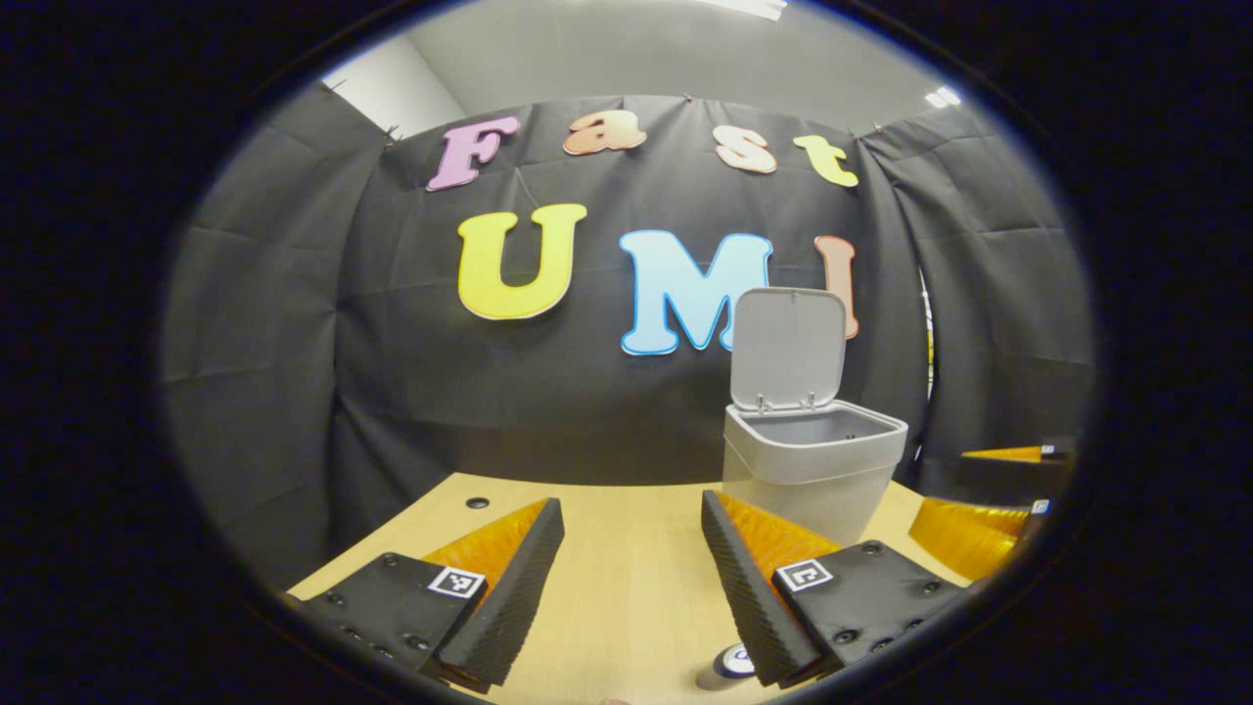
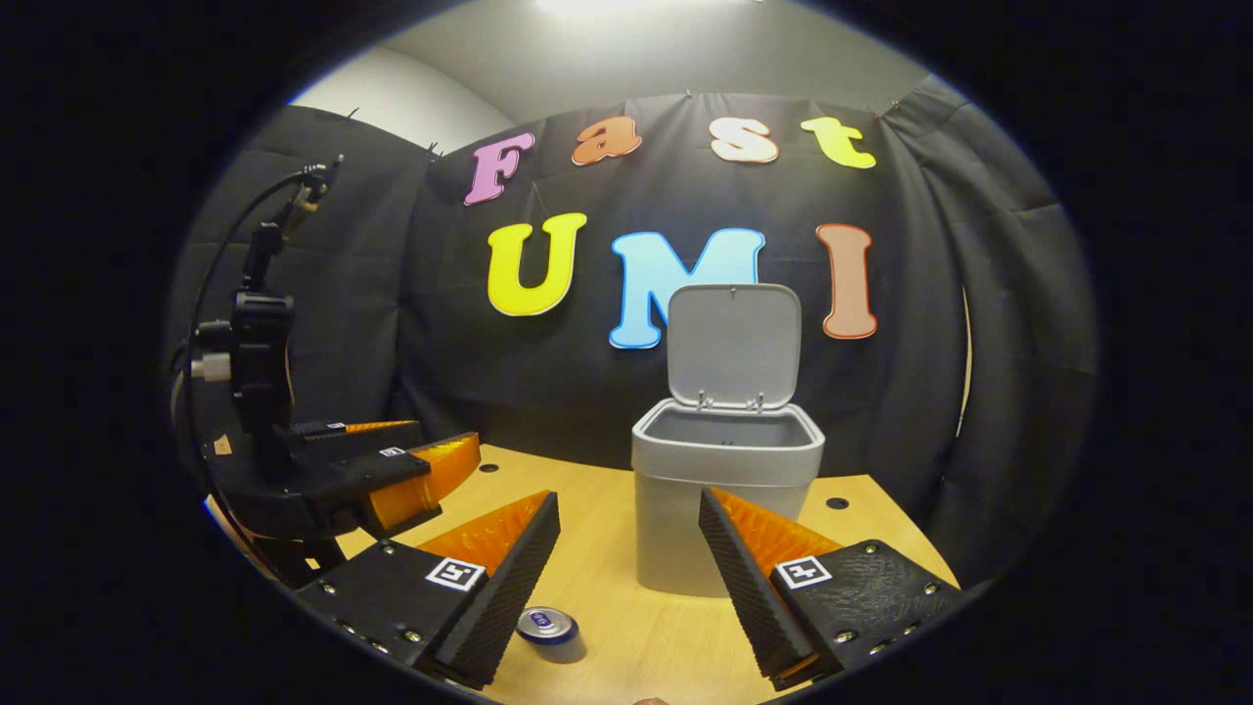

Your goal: Press the lid of the desktop garbage bin to open it, pick up the crumpled paper on the desktop and throw it into the bin, then pick up the pop can on the desktop and drop it into the bin, and finally close the garbage bin lid.

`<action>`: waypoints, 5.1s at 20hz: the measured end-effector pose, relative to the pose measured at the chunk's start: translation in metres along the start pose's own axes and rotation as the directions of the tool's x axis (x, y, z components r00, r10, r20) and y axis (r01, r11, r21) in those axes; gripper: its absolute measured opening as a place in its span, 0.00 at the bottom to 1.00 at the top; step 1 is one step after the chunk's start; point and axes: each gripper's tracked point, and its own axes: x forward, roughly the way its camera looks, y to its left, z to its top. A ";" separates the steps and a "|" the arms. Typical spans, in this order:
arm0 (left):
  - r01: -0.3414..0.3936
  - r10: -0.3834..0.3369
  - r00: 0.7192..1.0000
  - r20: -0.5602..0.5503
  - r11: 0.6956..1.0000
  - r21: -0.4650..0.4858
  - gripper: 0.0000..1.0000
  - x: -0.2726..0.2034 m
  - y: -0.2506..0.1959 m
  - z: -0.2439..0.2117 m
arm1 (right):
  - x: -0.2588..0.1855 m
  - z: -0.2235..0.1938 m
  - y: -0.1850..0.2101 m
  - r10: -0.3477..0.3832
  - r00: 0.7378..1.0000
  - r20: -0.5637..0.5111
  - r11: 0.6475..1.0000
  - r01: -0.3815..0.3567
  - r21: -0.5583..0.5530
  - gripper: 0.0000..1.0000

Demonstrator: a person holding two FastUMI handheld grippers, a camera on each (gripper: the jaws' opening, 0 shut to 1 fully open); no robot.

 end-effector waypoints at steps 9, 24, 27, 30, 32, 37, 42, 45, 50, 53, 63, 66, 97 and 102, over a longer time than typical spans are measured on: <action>-0.036 0.037 0.999 -0.005 0.999 0.021 0.96 -0.007 0.047 0.005 | 0.029 -0.074 0.038 0.047 0.965 -0.259 0.999 -0.044 0.018 0.94; -0.021 0.021 1.000 -0.020 1.000 -0.005 0.94 -0.018 0.049 -0.004 | 0.029 -0.173 0.059 0.089 0.811 -0.579 0.992 -0.125 -0.022 0.95; -0.032 0.032 0.999 -0.031 0.999 -0.014 0.96 -0.024 0.050 -0.010 | 0.031 -0.185 0.060 0.091 0.789 -0.608 0.990 -0.139 -0.031 0.95; -0.040 0.040 0.999 -0.034 0.999 -0.021 0.96 -0.031 0.052 -0.012 | 0.033 -0.196 0.059 0.082 0.771 -0.632 0.988 -0.147 -0.051 0.95; -0.042 0.041 0.998 -0.039 0.999 -0.023 0.96 -0.034 0.052 -0.014 | 0.032 -0.200 0.060 0.088 0.765 -0.638 0.987 -0.152 -0.047 0.95; -0.048 0.048 0.998 -0.034 0.999 -0.017 0.96 -0.035 0.052 -0.013 | 0.032 -0.205 0.059 0.115 0.761 -0.638 0.988 -0.154 -0.006 0.92; -0.037 0.037 0.999 -0.036 0.999 -0.011 0.96 -0.035 0.046 -0.014 | 0.032 -0.198 0.051 0.123 0.775 -0.620 0.991 -0.130 0.034 0.84; -0.032 0.031 0.999 -0.036 0.999 -0.015 0.96 -0.034 0.043 -0.015 | 0.031 -0.187 0.046 0.129 0.796 -0.592 0.992 -0.114 0.062 0.82; -0.026 0.024 0.999 -0.040 0.999 -0.030 0.96 -0.033 0.037 -0.018 | 0.026 -0.153 0.035 0.118 0.839 -0.532 0.993 -0.091 0.077 0.82; -0.018 0.016 0.999 -0.041 0.999 -0.038 0.96 -0.033 0.031 -0.020 | 0.024 -0.124 0.025 0.107 0.870 -0.481 0.994 -0.079 0.077 0.82; 0.004 -0.006 0.999 -0.037 0.999 -0.044 0.94 -0.032 0.016 -0.020 | 0.028 -0.024 -0.013 0.027 0.963 -0.267 0.999 -0.018 0.034 0.82; 0.004 -0.006 0.999 -0.040 0.999 -0.045 0.94 -0.030 0.015 -0.021 | 0.033 0.001 -0.020 0.010 0.980 -0.196 1.000 -0.005 0.025 0.82; -0.027 0.026 0.999 -0.031 0.999 -0.029 0.94 -0.020 0.037 -0.019 | 0.136 0.066 -0.073 -0.155 0.987 -0.039 0.977 0.147 -0.157 0.84; -0.029 0.028 0.999 -0.032 0.999 -0.034 0.94 -0.021 0.039 -0.020 | 0.137 0.067 -0.075 -0.160 0.986 -0.041 0.978 0.153 -0.140 0.90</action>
